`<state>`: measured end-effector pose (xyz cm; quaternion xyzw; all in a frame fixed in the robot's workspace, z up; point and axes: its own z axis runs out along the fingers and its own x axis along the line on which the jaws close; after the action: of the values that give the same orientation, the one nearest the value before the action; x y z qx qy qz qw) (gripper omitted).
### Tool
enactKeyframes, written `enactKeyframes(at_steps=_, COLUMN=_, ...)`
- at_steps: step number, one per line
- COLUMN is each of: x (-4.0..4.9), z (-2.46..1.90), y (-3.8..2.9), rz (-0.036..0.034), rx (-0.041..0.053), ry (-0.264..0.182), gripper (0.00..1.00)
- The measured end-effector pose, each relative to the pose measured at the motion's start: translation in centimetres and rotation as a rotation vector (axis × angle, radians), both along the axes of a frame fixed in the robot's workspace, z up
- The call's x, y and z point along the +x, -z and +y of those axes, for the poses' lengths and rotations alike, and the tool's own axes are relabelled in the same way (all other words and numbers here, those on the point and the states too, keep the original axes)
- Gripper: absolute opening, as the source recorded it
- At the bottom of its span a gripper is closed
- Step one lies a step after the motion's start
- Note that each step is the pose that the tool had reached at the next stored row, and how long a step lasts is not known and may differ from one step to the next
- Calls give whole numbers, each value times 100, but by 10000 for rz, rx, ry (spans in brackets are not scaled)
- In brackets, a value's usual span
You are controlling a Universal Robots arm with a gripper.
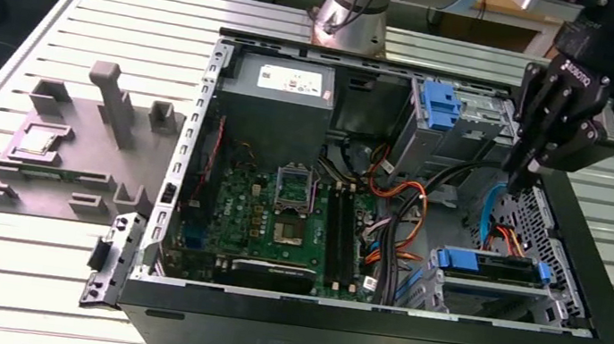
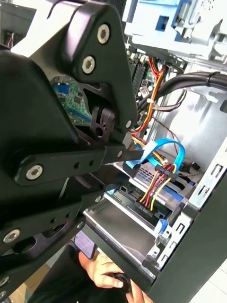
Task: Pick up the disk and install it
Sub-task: 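Insert the second disk wire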
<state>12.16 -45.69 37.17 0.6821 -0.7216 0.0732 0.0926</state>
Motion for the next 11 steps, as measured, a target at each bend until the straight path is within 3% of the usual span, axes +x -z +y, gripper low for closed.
enactKeyframes(at_steps=6, x=0, z=0, y=47, rz=0, rx=-395, ry=0, gripper=31)
enactKeyframes(at_steps=9, x=0, z=0, y=76, rz=0, rx=-535, ry=0, gripper=29)
enactKeyframes(at_steps=10, x=0, z=0, y=87, rz=0, rx=-573, ry=0, gripper=22)
enactKeyframes(at_steps=11, x=0, z=0, y=98, rz=0, rx=-611, ry=0, gripper=22)
